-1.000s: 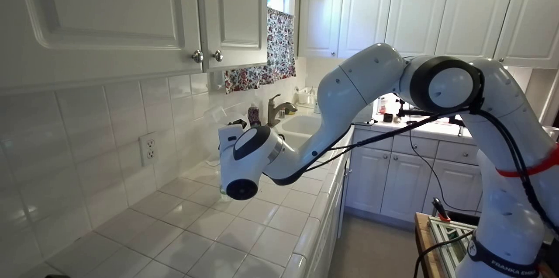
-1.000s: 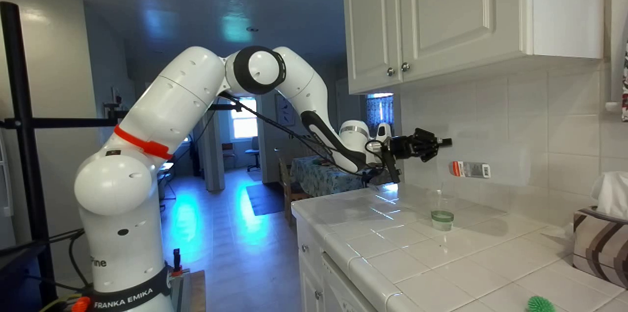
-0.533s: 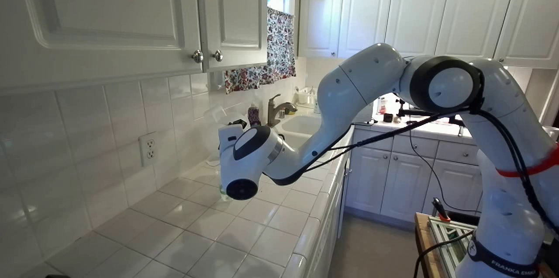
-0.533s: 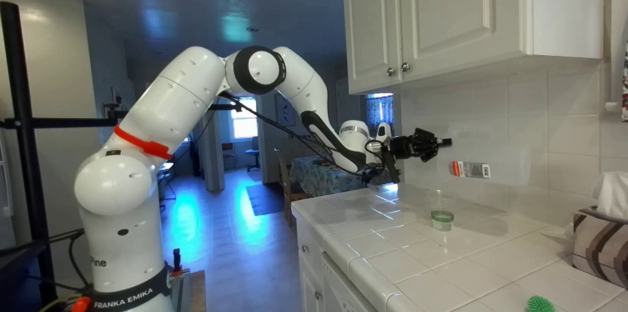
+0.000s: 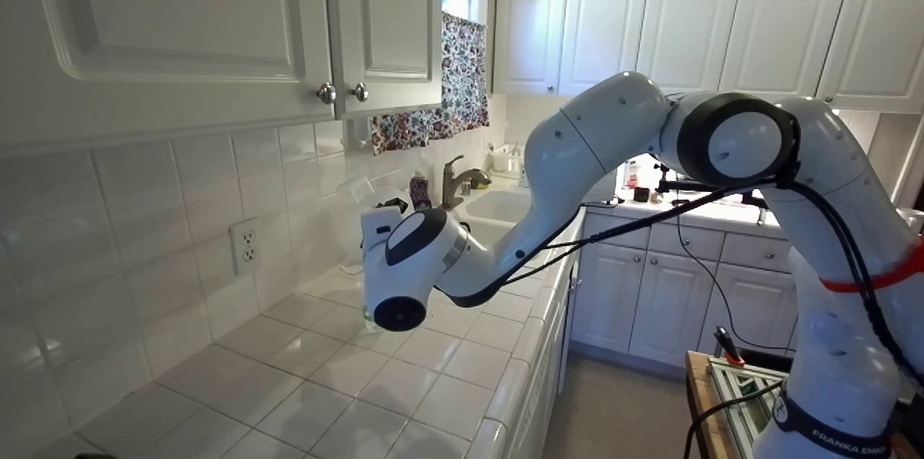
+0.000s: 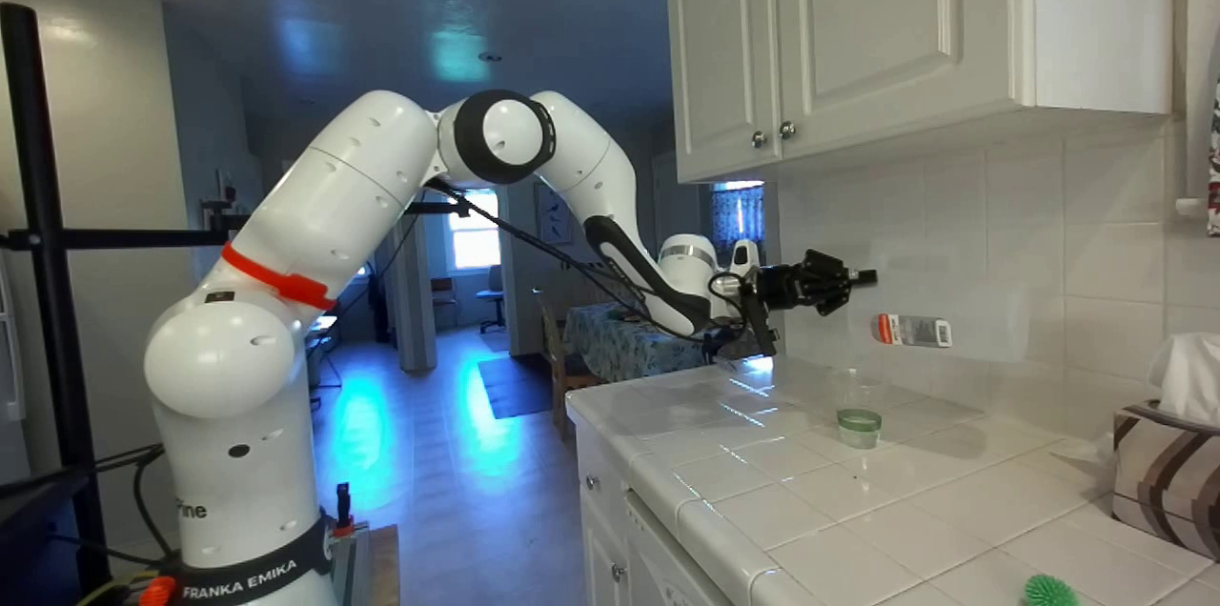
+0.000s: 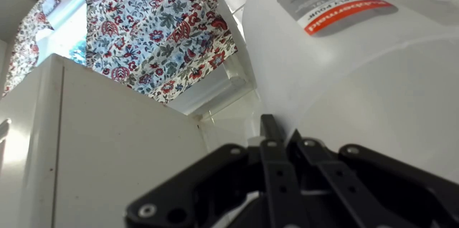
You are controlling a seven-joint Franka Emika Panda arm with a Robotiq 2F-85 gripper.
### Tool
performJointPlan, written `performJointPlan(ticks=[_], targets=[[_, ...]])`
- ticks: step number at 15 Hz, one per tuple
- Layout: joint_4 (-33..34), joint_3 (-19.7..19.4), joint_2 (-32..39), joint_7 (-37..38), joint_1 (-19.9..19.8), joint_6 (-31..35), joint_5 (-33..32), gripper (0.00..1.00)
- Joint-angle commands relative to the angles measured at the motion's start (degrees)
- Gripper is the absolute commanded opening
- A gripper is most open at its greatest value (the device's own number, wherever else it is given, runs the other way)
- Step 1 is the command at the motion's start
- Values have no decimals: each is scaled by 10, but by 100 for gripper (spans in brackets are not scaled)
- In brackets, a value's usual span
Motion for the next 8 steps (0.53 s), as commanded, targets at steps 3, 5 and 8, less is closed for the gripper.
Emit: performJointPlan(ticks=[3,5,8], targets=[[0,7,-2,2,-9,-12,1,1],[0,7,-3,3,-11,-12,4,1],[0,7,-4,4,-16,-11,8,1]])
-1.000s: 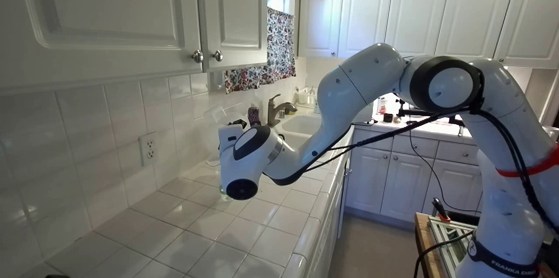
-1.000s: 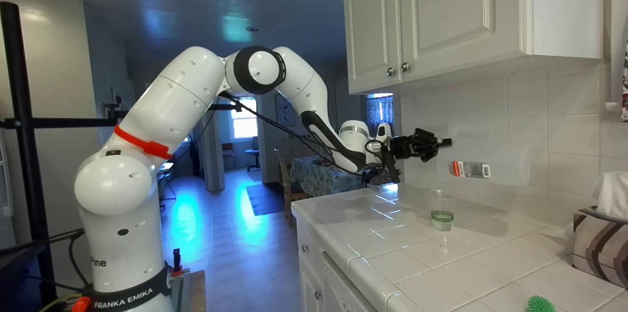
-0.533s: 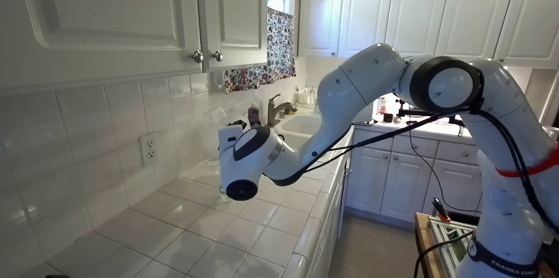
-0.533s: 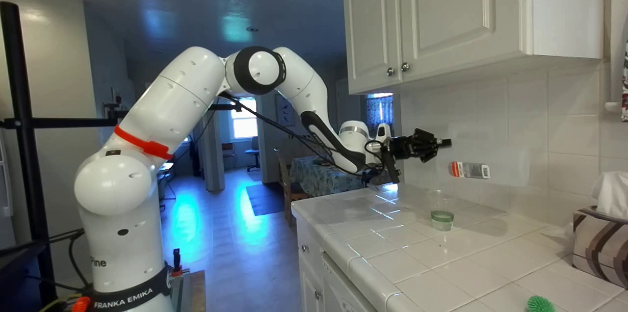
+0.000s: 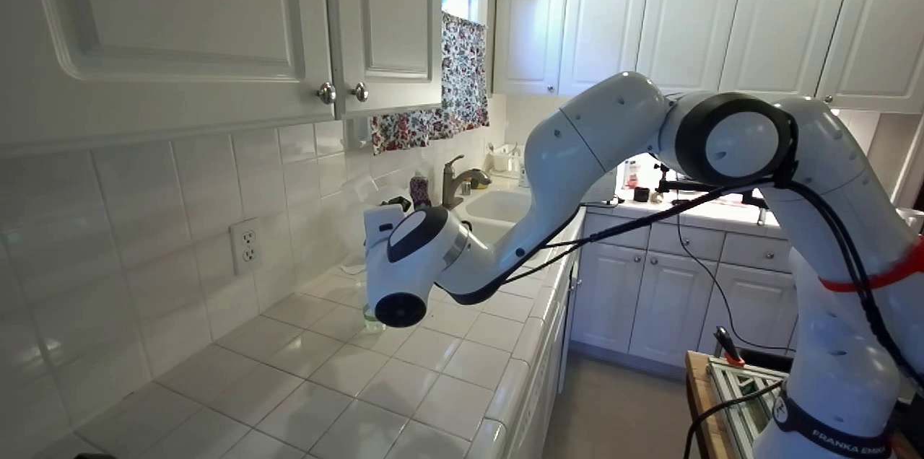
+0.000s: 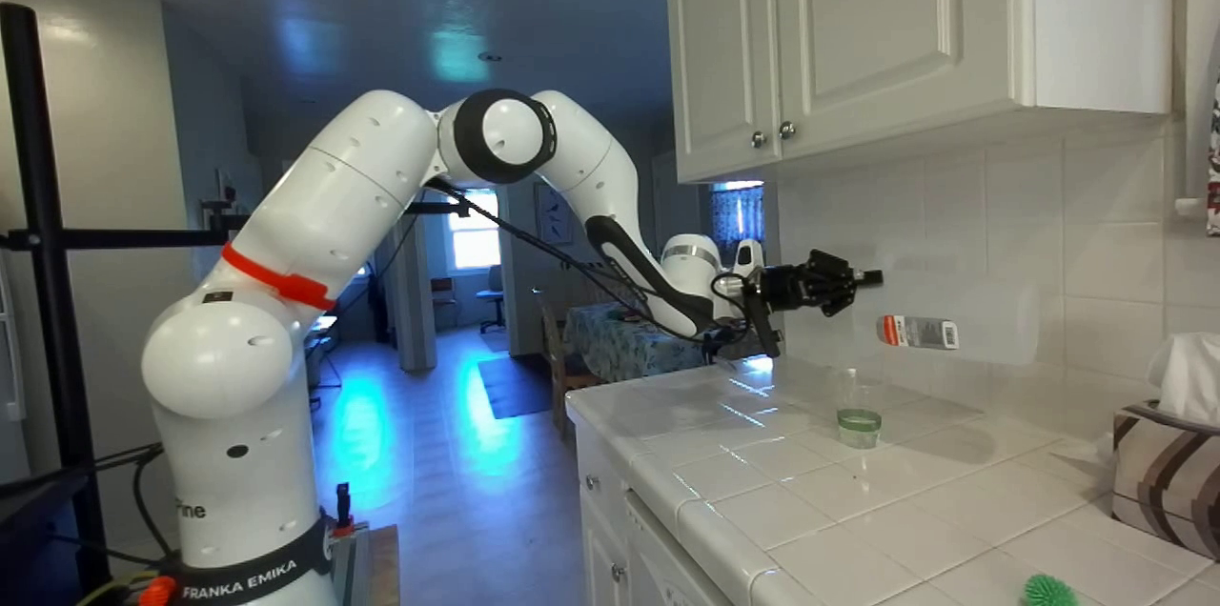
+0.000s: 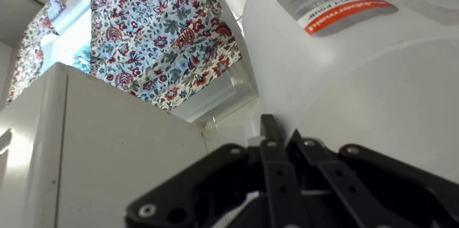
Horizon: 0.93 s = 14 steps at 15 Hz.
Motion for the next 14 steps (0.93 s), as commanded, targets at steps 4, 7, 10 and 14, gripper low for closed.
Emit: performJointPlan(ticks=[4,7,10,14], targets=[[2,8,-3,3,-12,-6,8,1],[5,10,-2,5,-13,-3,15,1],[7,12,-2,6,-14,2,22,1],[9,12,-2,7,-14,2,32,1]])
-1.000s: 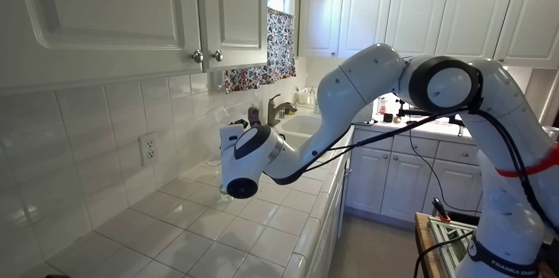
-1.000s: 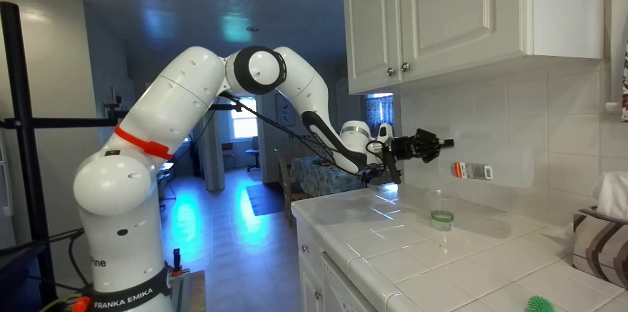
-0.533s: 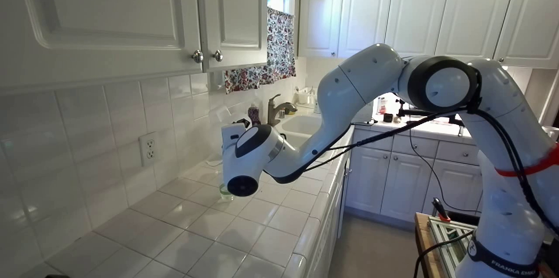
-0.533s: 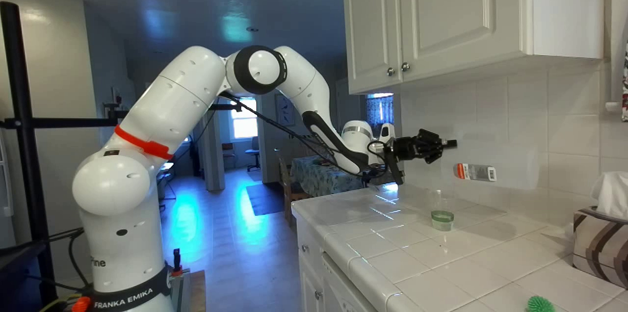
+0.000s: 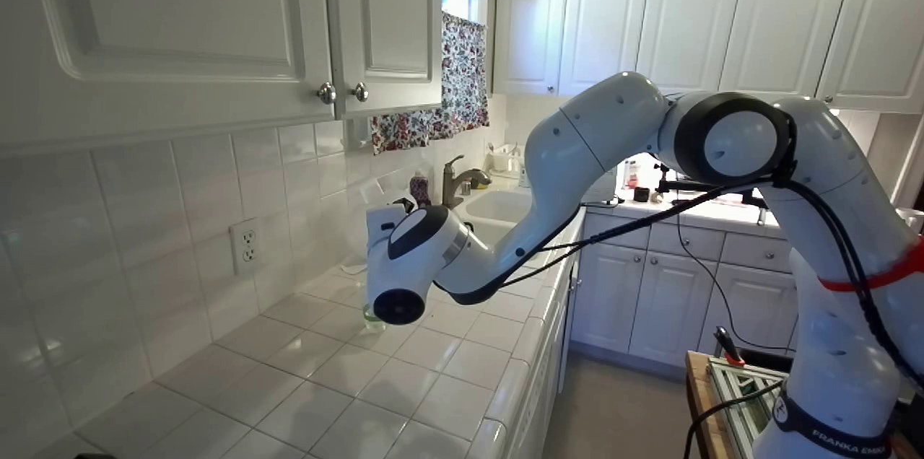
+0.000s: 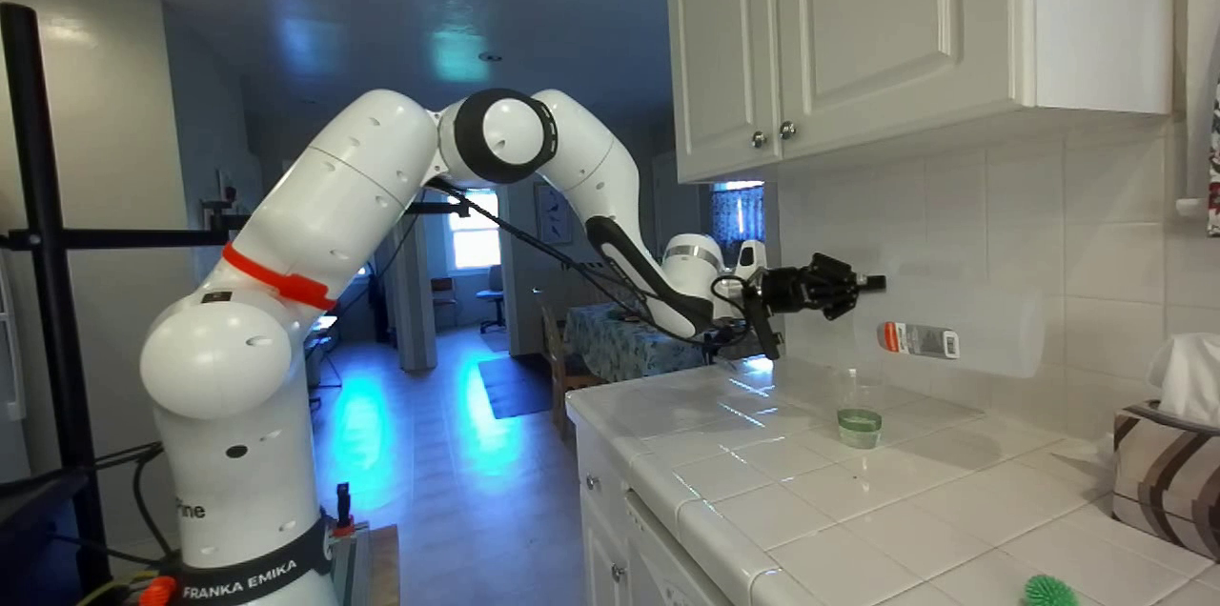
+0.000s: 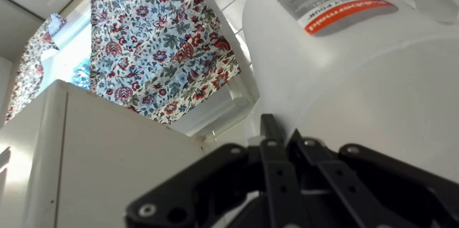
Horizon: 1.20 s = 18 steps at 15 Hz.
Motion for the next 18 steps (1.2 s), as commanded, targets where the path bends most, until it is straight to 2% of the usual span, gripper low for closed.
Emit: performJointPlan(ticks=[1,18], targets=[[9,9,-2,8,-10,2,12,1],[11,10,-20,67,-25,36,87,1]])
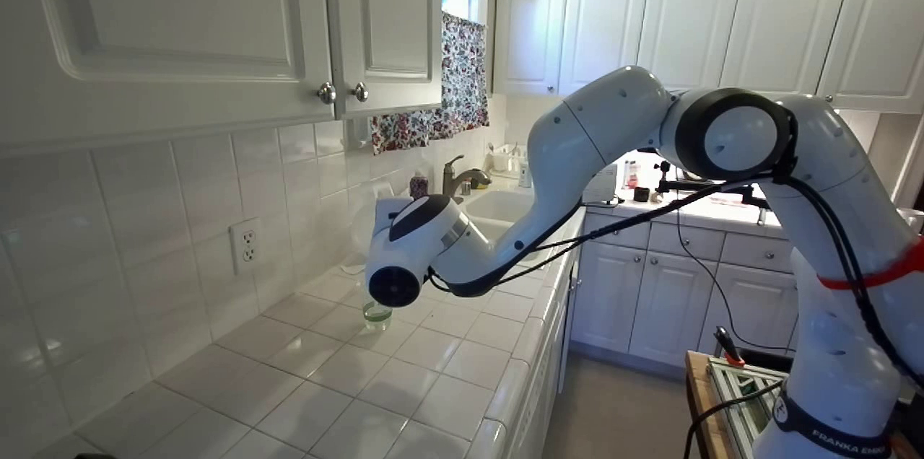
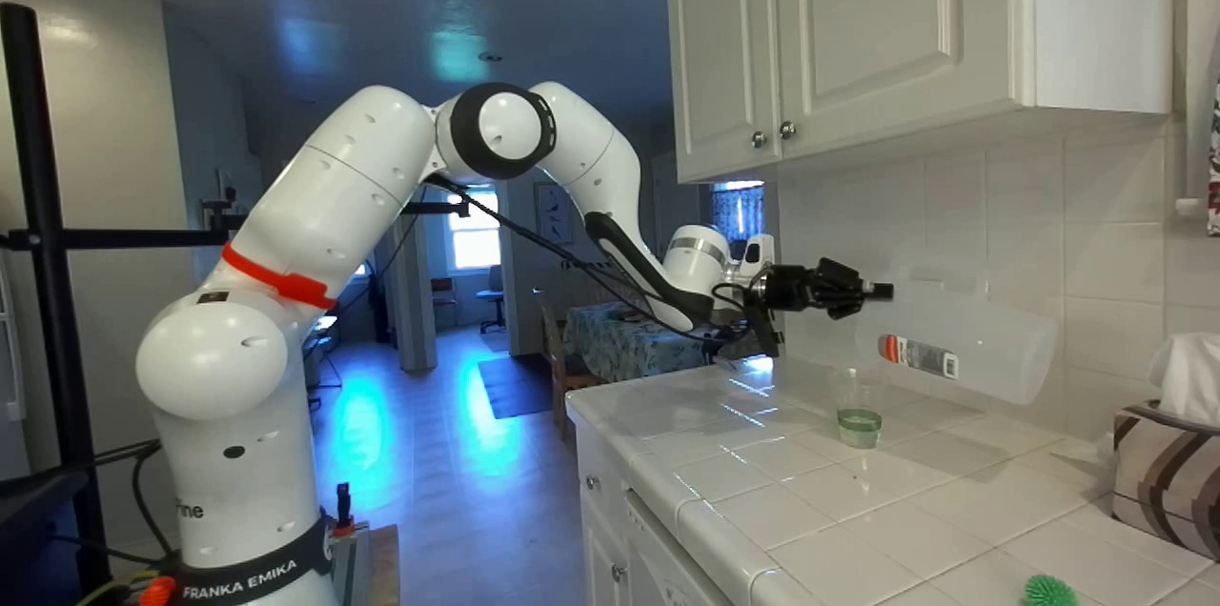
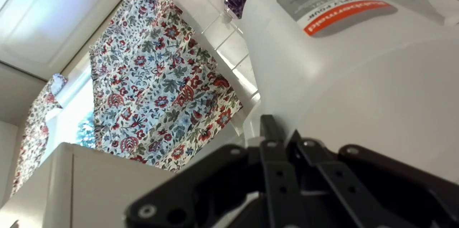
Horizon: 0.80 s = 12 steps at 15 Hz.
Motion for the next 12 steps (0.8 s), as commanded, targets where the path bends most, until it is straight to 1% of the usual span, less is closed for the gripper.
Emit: performJointPlan(ticks=[1,3,4,5,8,9,12], targets=[[4,7,-12,26,-12,17,23,1],[2,5,-17,29,-14,18,36,1],[1,0,-6,13,-3,5,26,1],[1,0,-7,11,-3,6,27,5],[1,0,-4,11,-2,6,27,5],[1,0,-4,11,-2,6,27,1],[9,6,-4,7,-14,14,68,1]])
